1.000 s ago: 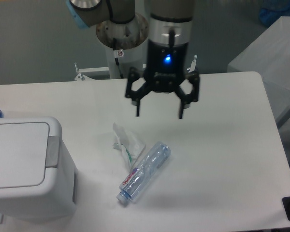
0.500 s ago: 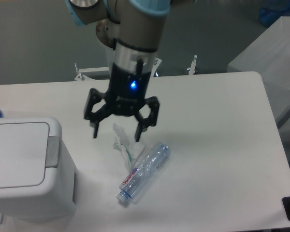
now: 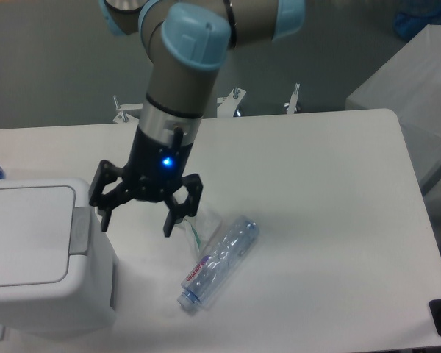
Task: Open the trash can
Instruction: 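Move the open gripper down toward the white trash bin lid edge, then push the gripper finger against the lid edge to flip it open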
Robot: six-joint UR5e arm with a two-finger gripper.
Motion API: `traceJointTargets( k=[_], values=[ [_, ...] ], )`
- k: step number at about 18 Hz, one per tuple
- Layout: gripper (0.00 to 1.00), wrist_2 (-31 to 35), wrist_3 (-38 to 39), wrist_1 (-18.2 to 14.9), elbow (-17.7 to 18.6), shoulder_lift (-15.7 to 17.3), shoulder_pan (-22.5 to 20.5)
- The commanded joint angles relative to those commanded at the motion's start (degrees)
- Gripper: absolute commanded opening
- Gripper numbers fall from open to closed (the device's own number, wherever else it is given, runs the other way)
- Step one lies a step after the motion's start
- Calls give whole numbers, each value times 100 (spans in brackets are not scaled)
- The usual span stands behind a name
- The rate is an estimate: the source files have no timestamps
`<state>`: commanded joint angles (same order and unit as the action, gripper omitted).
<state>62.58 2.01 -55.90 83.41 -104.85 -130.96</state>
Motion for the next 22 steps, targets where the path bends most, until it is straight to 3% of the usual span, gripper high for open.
traceJointTargets(
  k=[22],
  values=[
    [100,26,18,9,70,-123,123]
  ],
)
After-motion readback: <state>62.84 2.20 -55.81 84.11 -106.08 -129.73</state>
